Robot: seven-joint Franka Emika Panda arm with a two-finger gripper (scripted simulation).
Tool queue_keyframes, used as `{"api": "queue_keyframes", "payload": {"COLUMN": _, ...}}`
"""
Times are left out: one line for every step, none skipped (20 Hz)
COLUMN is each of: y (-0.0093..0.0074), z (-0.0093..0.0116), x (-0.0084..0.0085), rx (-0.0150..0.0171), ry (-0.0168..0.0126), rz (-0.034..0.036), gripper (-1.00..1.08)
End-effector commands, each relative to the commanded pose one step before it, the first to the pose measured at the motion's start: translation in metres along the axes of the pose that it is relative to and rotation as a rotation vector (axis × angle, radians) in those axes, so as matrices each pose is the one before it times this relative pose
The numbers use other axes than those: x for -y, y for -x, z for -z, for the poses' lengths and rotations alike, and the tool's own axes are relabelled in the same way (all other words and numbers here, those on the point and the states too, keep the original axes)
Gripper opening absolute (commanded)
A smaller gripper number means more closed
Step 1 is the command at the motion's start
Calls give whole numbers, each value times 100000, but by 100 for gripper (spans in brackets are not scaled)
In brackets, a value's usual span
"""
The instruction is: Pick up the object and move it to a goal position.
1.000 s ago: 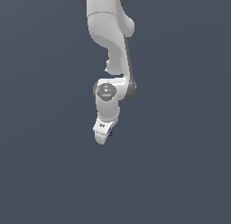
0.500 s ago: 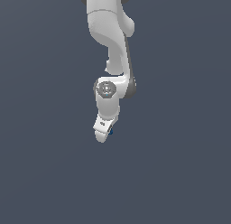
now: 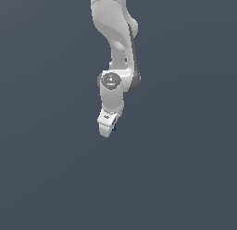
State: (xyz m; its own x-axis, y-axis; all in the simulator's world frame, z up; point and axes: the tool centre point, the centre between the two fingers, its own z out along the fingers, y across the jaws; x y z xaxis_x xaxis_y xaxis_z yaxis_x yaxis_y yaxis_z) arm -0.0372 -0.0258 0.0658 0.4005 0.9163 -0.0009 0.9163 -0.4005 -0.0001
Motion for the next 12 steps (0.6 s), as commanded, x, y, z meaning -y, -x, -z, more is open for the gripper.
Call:
{"api": "queue_keyframes", "payload": {"y": 289, "z": 607, "x": 1025, "rx": 42, "ry": 44, "rz": -6, "gripper": -100}}
{"api": "queue_keyframes", "payload": {"y": 95, "z": 208, "x": 344, "rx": 0, "ry": 0, "rz": 0, "gripper": -100}}
{"api": "queue_keyframes", "payload": {"y": 86, "z": 191, "x": 313, "rx": 0, "ry": 0, "rz": 0, "gripper": -100}}
{"api": "queue_keyframes", "payload": {"y": 77, "z": 174, "x": 282, "rx": 0, "ry": 0, "rz": 0, "gripper": -100}}
{"api": "queue_keyframes", "payload": {"y": 68, "z": 155, "x": 250, "rx": 0, "ry": 0, "rz": 0, "gripper": -100}}
{"api": "queue_keyframes", "payload": {"y": 59, "z": 136, "x": 218, "rx": 0, "ry": 0, "rz": 0, "gripper": -100}}
{"api": "queue_keyframes", "payload": {"y": 50, "z": 117, "x": 185, "rx": 0, "ry": 0, "rz": 0, "gripper": -100}}
{"api": "queue_keyframes", "payload": {"y": 41, "z": 96, "x": 152, "rx": 0, "ry": 0, "rz": 0, "gripper": -100}}
{"api": "queue_keyframes", "payload": {"y": 32, "z": 76, "x": 118, "rx": 0, "ry": 0, "rz": 0, "gripper": -100}}
{"api": "queue_keyframes", "payload": {"y": 23, "z": 54, "x": 85, "rx": 0, "ry": 0, "rz": 0, "gripper": -100}}
{"api": "queue_keyframes", "payload": {"y": 13, "z": 33, "x": 51, "rx": 0, "ry": 0, "rz": 0, "gripper": -100}}
{"api": "queue_keyframes", "payload": {"y": 4, "z": 11, "x": 17, "rx": 0, "ry": 0, "rz": 0, "gripper": -100}}
